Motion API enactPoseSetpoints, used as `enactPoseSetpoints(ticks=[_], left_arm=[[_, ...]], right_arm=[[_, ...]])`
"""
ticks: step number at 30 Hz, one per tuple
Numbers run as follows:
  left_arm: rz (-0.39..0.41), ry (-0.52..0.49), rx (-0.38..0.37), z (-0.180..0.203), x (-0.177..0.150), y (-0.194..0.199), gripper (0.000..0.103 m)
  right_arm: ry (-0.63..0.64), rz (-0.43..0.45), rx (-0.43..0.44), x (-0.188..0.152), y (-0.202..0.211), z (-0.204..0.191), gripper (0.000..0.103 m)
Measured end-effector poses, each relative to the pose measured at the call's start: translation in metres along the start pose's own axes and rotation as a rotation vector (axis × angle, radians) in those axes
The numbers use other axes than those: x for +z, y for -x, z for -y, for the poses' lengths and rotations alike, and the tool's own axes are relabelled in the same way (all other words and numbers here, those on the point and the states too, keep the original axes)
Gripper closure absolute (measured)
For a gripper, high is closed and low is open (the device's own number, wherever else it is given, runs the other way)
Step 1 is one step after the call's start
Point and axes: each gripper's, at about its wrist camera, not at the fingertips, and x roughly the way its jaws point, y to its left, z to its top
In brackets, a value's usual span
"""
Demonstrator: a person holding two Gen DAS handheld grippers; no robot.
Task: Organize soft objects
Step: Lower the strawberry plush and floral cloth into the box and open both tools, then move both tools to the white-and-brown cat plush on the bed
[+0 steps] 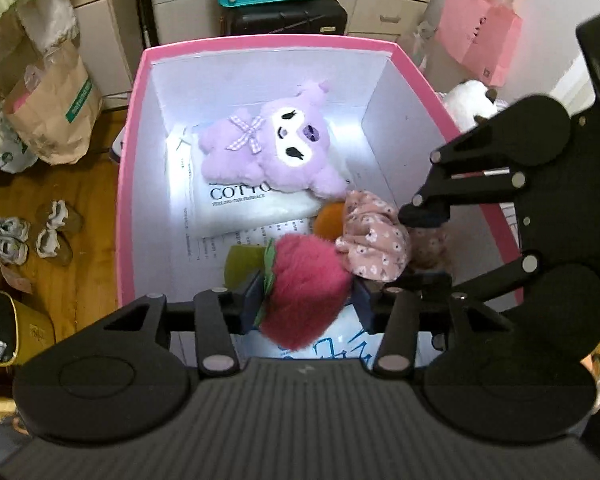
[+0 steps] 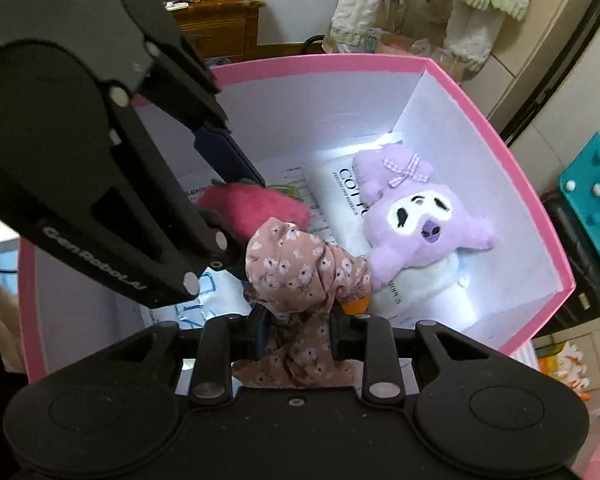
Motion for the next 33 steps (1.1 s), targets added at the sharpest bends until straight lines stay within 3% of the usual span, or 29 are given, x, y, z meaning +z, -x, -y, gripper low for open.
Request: enactPoseSetpoints(ticks=[1, 4, 9, 20, 28, 33], left_arm=[[0.005, 0.002, 0.003, 0.000, 0.000, 0.003, 0.053], [0.015, 0.014, -0.012, 0.001, -0.005, 0.010, 0.051], [0.083, 0.004, 0.016, 0.008, -0.010, 0.030, 0.043], [0.184, -0.017, 0.048, 0.036, -0.024, 0.087, 0.043], [0.269, -0.062, 0.062, 0.075, -0.033, 0.134, 0.042], [0.324, -0.087, 0.030, 0.099, -0.038, 0.165, 0.041]], right_arm=[[-0.005, 0.006, 0.002, -0.003, 0.003, -0.001, 0.068], [-0.046, 0.049, -0.032, -0.010, 0.018, -0.001, 0.051], [-0.149, 0.162, -0.027, -0.024, 0.052, 0.004, 0.045], [-0.348, 0.356, 0.049, -0.060, 0.124, 0.008, 0.045], [-0.339, 0.428, -0.004, -0.087, 0.169, -0.005, 0.044], [-0.327, 0.436, -0.083, -0.111, 0.191, -0.012, 0.044]])
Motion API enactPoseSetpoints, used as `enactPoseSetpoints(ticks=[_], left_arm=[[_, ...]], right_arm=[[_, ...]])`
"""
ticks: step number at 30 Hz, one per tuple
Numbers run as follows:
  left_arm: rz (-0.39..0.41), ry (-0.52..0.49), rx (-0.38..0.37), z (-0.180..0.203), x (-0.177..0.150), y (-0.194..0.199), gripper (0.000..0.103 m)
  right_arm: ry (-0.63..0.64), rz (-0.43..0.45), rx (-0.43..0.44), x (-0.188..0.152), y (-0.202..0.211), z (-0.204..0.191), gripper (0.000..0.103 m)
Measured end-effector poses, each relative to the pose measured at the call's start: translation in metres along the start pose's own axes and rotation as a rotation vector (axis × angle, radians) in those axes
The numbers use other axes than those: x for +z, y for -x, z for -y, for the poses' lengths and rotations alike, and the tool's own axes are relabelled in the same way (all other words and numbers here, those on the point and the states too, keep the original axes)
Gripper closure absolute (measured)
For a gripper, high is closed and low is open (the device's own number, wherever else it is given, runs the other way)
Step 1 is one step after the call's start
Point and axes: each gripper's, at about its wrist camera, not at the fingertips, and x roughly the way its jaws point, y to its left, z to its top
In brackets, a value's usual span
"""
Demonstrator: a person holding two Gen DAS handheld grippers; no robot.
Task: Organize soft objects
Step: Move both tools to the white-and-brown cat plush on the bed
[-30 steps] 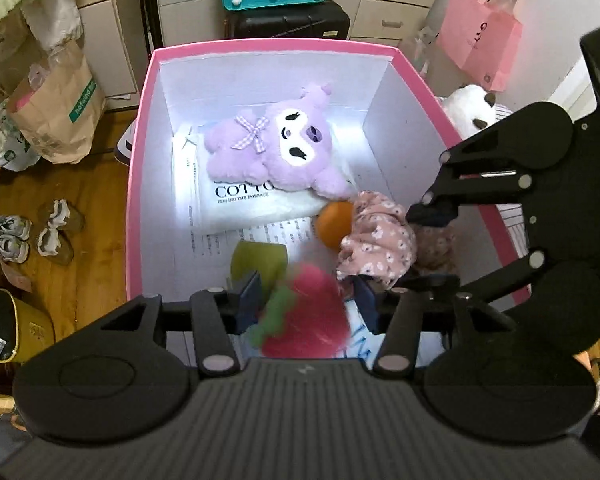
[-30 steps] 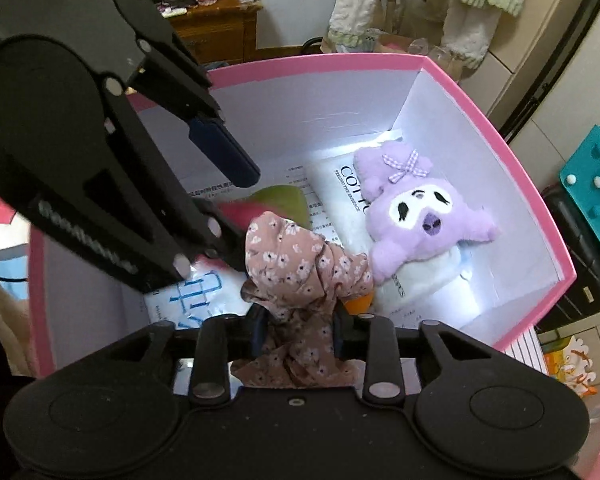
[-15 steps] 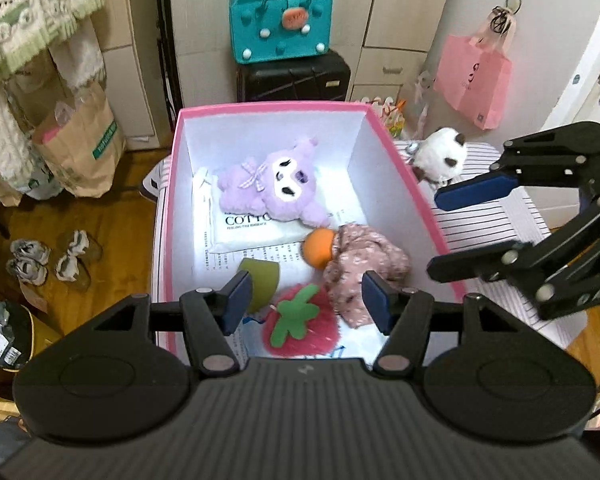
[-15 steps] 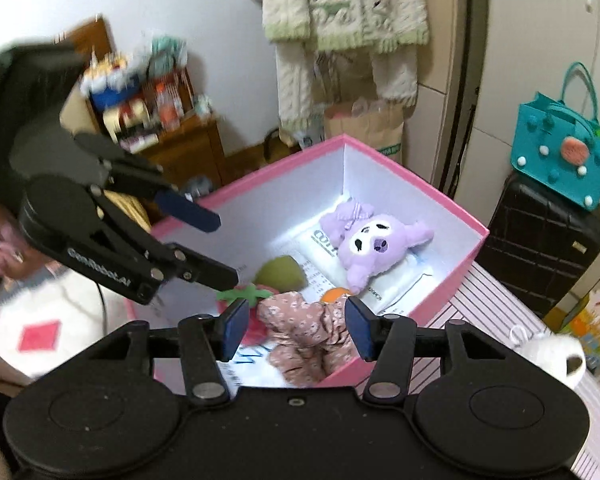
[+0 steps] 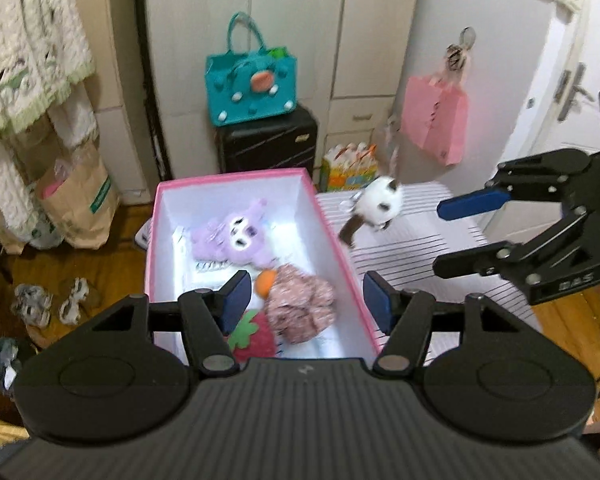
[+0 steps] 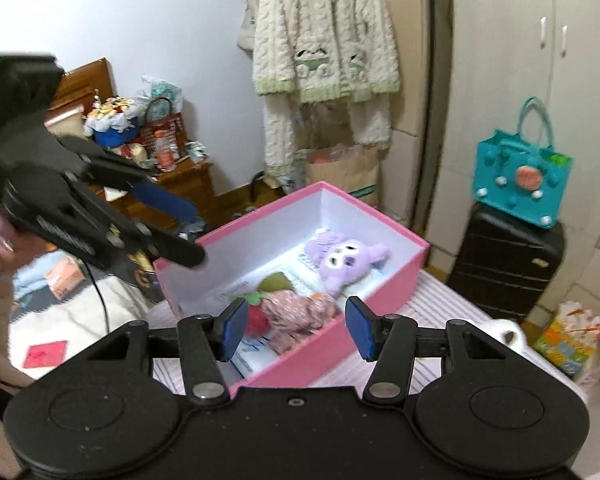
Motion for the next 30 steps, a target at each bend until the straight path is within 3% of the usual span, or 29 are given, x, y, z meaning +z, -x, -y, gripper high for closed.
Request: enactPoseSetpoints(ticks=[5, 17, 20, 23, 30], left_arm=[[0.021, -0.040, -0.012, 0.026, 0.002, 0.008, 0.039], [0.111, -0.102, -0.163, 0.105, 0.011, -0.006, 0.037], [0.134, -0.093, -0.159, 0.123, 0.006, -0.024, 0.035], [0.108, -0.073, -0.181, 0.135, 0.003, -0.053, 0.035], [0.043, -0.045, -0.178, 0.150, -0.005, -0.113, 0.035]], right_arm=[[-0.002, 0.043, -0.052, -0.020, 0.029, 0.006, 0.043], [-0.103, 0.131, -0.125, -0.057, 0.075, 0.049, 0.033], [-0.161, 0.139, -0.136, -0.062, 0.073, 0.071, 0.028], [-0.212, 0.140, -0.136, -0.070, 0.069, 0.093, 0.014], [-0.309, 0.122, -0.109, -0.095, 0.050, 0.146, 0.013]])
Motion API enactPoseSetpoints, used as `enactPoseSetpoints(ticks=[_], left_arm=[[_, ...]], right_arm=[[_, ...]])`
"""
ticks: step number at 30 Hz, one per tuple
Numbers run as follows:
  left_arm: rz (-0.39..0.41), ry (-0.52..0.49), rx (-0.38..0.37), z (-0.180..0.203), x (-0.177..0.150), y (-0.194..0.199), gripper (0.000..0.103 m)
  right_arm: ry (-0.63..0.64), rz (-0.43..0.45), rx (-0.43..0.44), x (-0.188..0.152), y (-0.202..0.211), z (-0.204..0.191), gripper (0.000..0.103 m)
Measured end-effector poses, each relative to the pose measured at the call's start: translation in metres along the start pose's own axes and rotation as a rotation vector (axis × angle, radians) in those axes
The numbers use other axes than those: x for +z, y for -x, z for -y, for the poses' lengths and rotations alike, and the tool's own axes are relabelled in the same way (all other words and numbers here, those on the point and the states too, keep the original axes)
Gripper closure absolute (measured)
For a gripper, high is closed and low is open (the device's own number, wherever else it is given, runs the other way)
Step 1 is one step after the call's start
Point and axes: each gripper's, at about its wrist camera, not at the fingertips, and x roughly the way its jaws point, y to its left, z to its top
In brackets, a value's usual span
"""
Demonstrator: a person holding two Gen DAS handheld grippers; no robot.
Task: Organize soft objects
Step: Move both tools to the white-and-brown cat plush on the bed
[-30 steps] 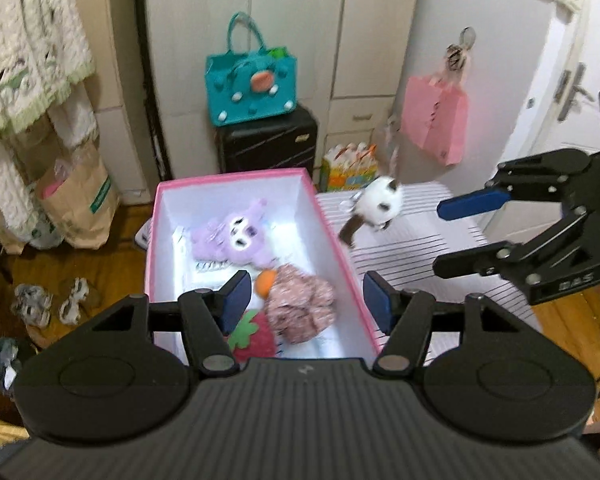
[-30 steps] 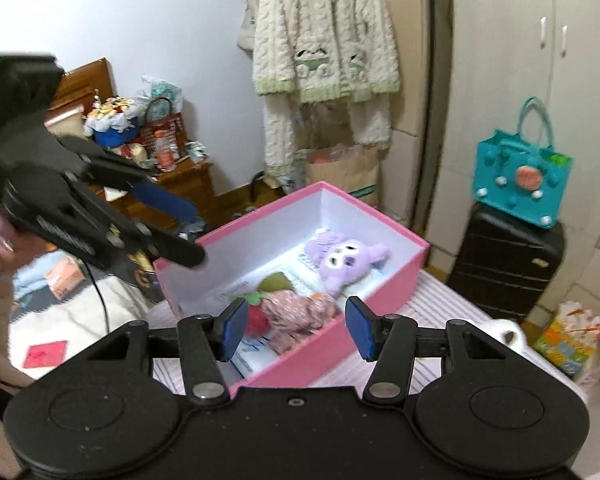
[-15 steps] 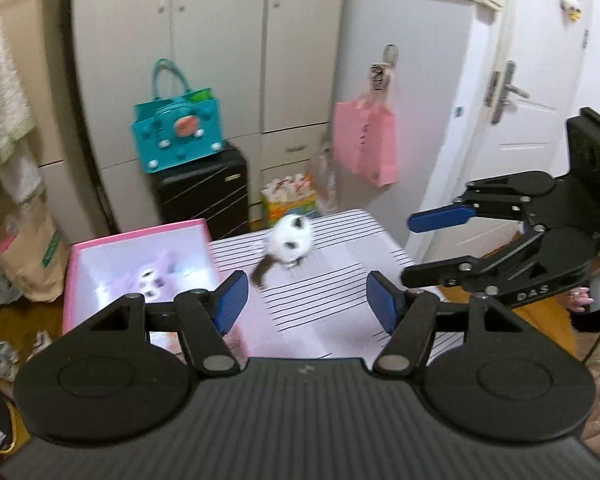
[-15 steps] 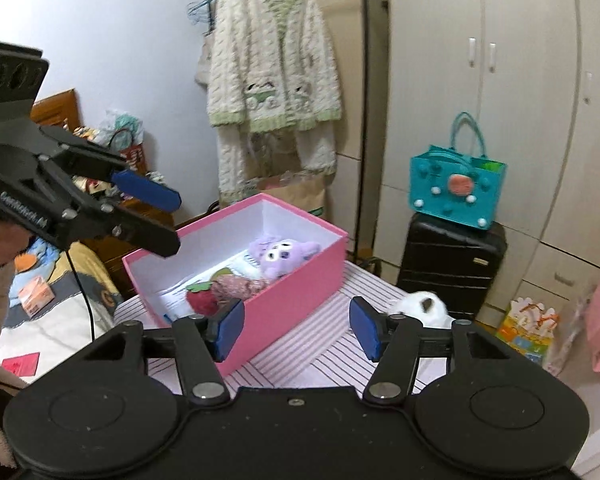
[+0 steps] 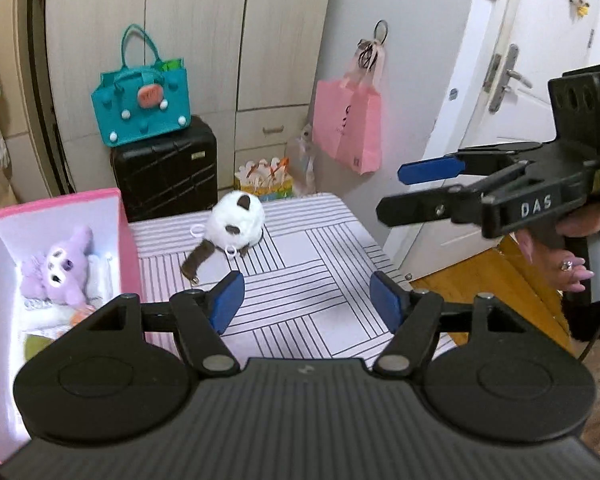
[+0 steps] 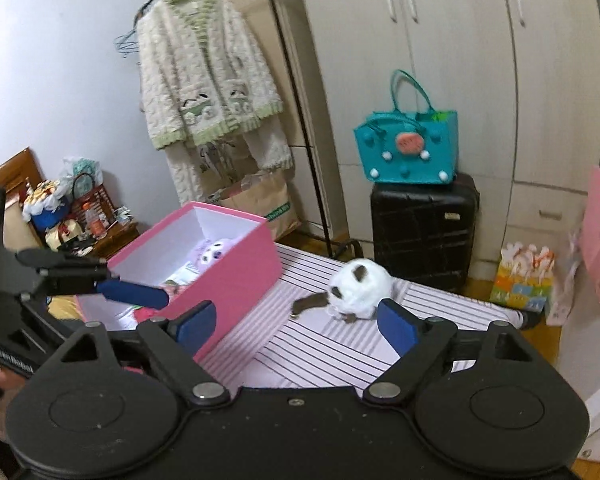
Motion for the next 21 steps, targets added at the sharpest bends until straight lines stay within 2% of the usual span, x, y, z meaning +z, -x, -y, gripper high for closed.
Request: enactPoseSetpoints(ticks=[3, 13, 21], left_arm=[[-0.008, 0.025, 0.006, -0.002, -0.003, -0.025, 0.034], [0.060, 0.008, 0.128, 0.009, -0.020, -0.081, 0.034], [0.147, 0.115, 0.157, 0.002, -0.033, -0.111, 0.033]], right_arm=[[-0.019, -0.004, -0.004, -0.006, -0.014, 0.016, 0.013], [0.008, 0.035, -0.005, -0.020, -0.055, 0.046, 0.013], [-0.029, 0.011, 0.060, -0.017, -0.087, 0.062, 0.013]])
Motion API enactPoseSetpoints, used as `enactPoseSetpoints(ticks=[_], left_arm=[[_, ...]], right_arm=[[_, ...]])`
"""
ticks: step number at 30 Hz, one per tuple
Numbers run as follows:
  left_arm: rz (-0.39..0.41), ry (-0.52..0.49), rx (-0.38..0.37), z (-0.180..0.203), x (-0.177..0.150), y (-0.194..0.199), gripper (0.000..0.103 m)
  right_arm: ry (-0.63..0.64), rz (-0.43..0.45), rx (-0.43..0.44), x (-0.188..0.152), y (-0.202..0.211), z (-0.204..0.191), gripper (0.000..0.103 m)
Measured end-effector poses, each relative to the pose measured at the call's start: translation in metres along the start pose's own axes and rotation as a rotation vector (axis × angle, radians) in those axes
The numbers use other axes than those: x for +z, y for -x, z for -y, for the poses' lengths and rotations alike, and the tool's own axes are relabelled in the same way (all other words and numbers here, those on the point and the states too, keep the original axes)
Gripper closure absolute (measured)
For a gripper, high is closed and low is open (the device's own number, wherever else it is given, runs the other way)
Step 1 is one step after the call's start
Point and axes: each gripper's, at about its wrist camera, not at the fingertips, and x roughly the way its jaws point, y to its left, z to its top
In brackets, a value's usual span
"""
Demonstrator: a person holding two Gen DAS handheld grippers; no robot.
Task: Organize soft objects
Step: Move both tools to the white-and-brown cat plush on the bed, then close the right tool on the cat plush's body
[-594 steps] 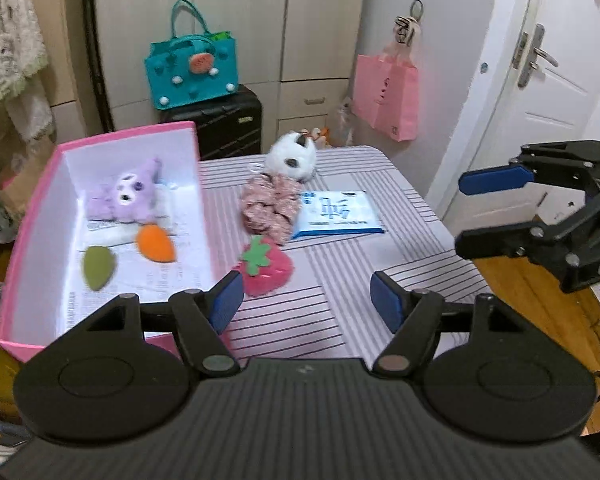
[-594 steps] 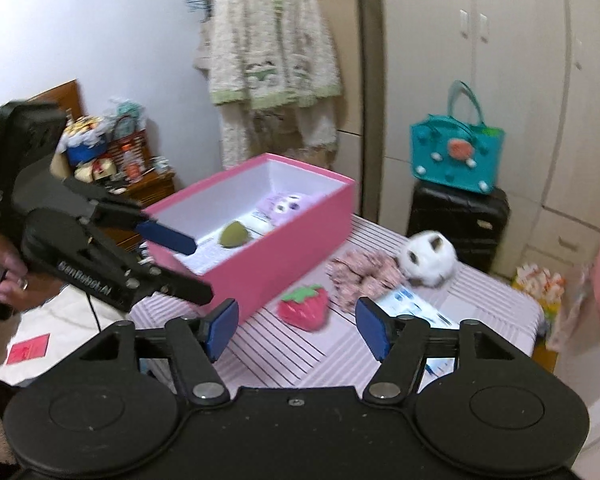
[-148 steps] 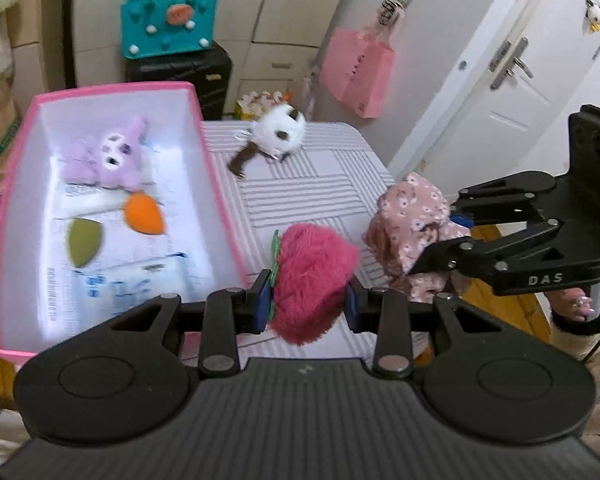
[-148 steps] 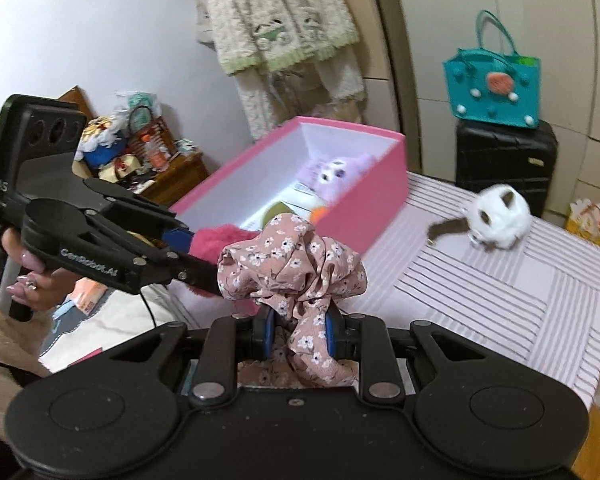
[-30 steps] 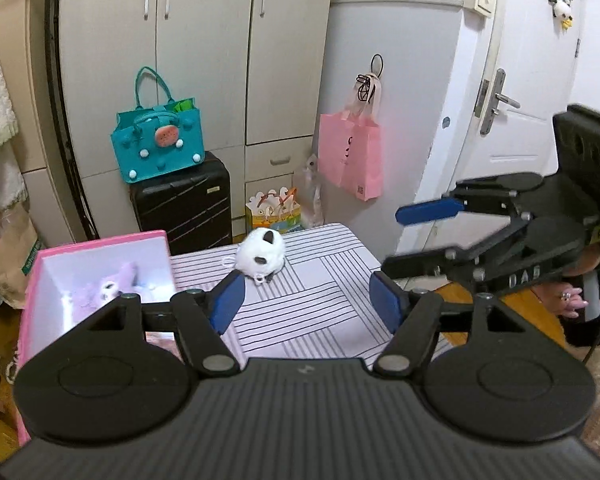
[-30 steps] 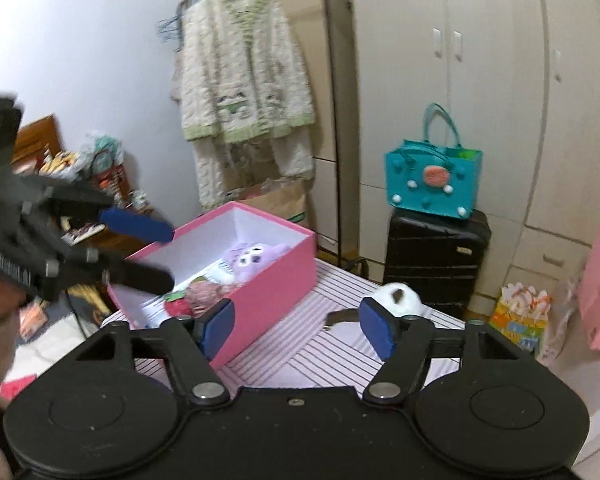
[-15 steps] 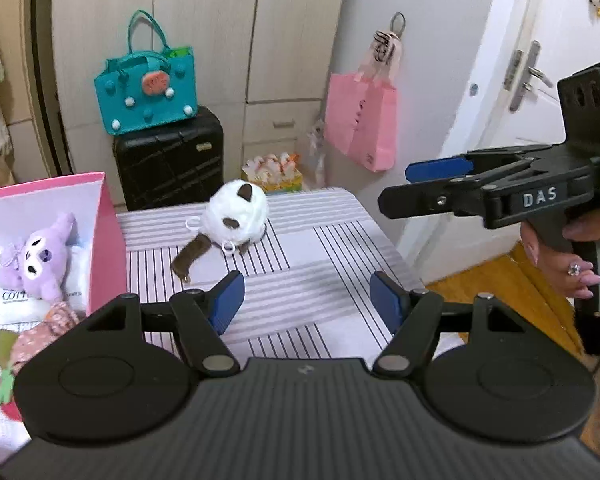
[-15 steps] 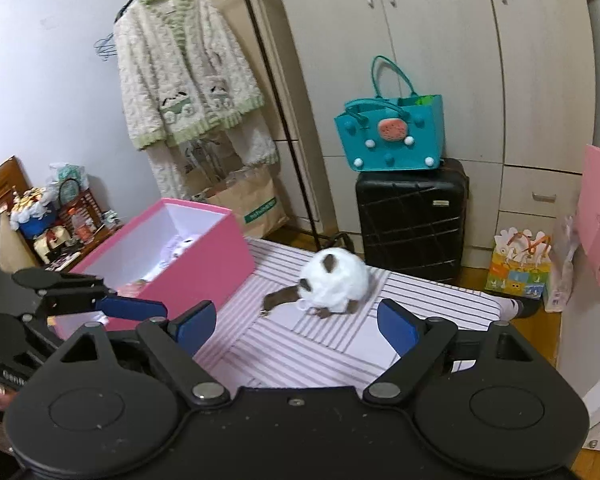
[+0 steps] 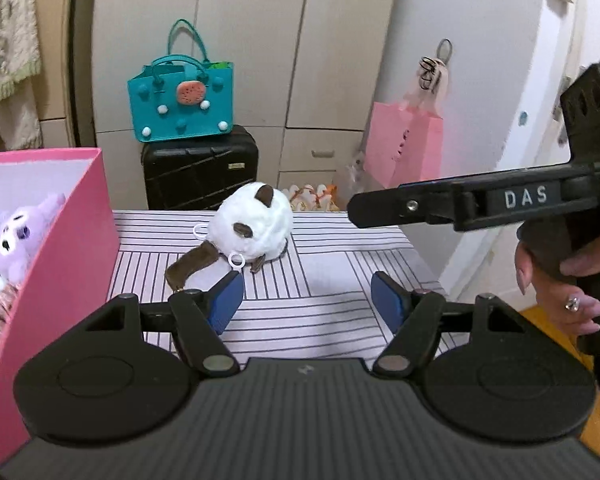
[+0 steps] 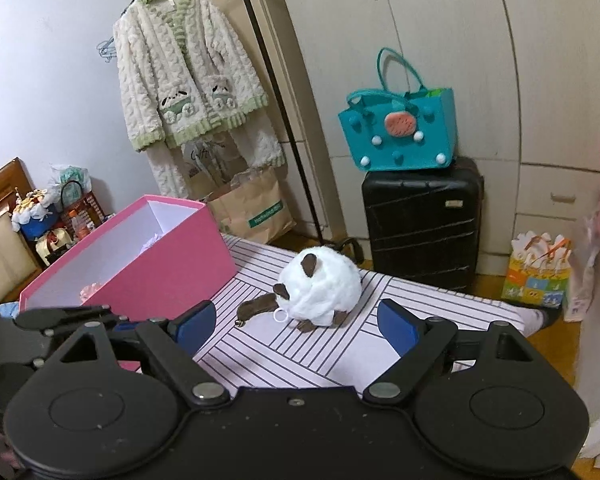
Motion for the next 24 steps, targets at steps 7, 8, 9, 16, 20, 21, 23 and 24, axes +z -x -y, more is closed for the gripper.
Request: enactPoseSetpoints(ticks=[7, 8, 9, 16, 20, 21, 23, 24], left_arm=[[0.068, 0.035, 0.107, -0.005, -0.007, -0.036, 0.033], [0.073, 0.043, 0.127, -0.006, -0.006, -0.041, 0.033], [0.079, 0.047, 0.142, -0.007, -0.005, -0.048, 0.033], [0.054, 0.135, 0.200, -0.020, 0.004, -0.086, 0.033], [0.050, 0.175, 0.203, -0.027, 0.005, -0.100, 0.035], [0.050, 0.182, 0.198, -0.029, 0.005, -0.101, 0.035], [0.056, 0.198, 0.188, -0.031, 0.004, -0.104, 0.035], [0.057, 0.199, 0.185, -0.032, 0.005, -0.106, 0.035]], right_arm=[[-0.103, -0.053, 0.039, 0.007, -0.034, 0.017, 0.013], [-0.117, -0.060, 0.040, 0.008, -0.039, 0.020, 0.013], [-0.136, -0.067, 0.041, 0.010, -0.045, 0.022, 0.013], [-0.250, -0.109, 0.050, 0.023, -0.087, 0.041, 0.013], [-0.320, -0.175, 0.018, 0.022, -0.111, 0.049, 0.013], [-0.335, -0.191, 0.008, 0.022, -0.116, 0.051, 0.013], [-0.347, -0.198, 0.020, 0.021, -0.119, 0.051, 0.013], [-0.352, -0.199, 0.028, 0.021, -0.121, 0.051, 0.013]])
